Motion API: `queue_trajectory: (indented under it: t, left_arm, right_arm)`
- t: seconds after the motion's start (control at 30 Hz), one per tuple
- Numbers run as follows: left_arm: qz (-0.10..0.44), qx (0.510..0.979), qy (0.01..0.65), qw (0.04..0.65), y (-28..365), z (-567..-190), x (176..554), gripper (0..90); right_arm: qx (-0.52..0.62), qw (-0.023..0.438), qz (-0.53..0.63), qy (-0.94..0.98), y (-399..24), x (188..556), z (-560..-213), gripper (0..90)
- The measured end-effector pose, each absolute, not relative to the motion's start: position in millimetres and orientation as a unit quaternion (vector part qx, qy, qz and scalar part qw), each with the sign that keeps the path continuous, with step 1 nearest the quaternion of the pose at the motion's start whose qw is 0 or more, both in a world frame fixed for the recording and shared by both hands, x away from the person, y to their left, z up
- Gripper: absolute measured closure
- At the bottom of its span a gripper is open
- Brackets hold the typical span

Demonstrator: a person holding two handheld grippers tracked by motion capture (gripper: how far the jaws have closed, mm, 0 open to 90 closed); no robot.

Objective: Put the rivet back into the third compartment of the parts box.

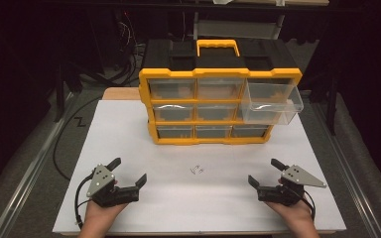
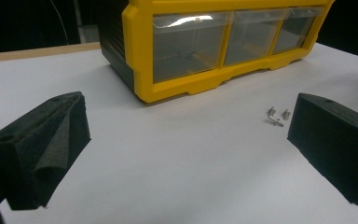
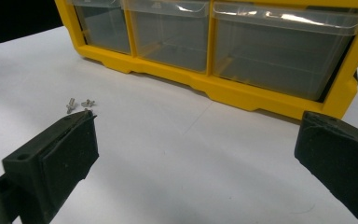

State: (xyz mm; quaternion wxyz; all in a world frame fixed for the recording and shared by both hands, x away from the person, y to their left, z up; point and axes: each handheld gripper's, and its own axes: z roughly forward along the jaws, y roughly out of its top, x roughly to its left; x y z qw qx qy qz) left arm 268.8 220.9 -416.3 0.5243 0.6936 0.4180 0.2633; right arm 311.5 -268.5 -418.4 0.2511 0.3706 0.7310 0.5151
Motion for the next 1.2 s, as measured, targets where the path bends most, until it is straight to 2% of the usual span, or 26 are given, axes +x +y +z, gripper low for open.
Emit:
queue_trajectory:
  t: [0.6,1.2]
  left_arm:
    - [0.259,0.704,0.405,0.523,217.1,-414.2,268.1,0.1]
    - [0.256,0.706,0.39,0.534,215.9,-413.2,268.2,0.1]
  right_arm:
    - [0.369,0.244,0.506,0.74,-259.8,313.4,-417.1,0.2]
    - [0.35,0.217,0.483,0.773,-193.7,339.2,-411.7,1.9]
